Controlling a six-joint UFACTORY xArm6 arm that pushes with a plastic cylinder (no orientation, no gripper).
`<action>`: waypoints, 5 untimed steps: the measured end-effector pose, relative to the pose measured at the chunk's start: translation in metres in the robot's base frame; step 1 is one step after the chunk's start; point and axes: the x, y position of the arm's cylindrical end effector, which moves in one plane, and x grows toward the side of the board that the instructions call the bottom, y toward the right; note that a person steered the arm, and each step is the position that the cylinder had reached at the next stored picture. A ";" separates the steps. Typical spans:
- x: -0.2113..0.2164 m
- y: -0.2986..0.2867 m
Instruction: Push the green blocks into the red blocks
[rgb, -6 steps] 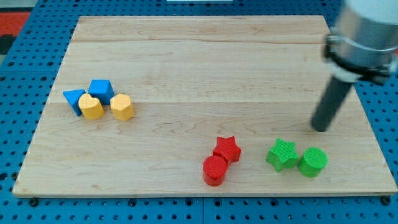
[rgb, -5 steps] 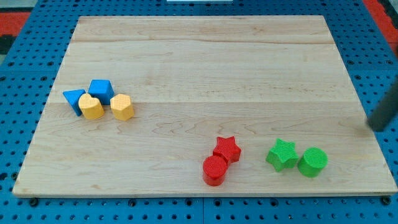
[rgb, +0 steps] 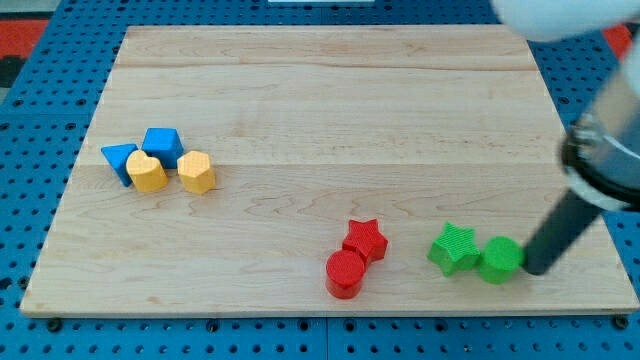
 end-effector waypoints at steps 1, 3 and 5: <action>0.000 -0.055; -0.005 -0.077; -0.006 -0.127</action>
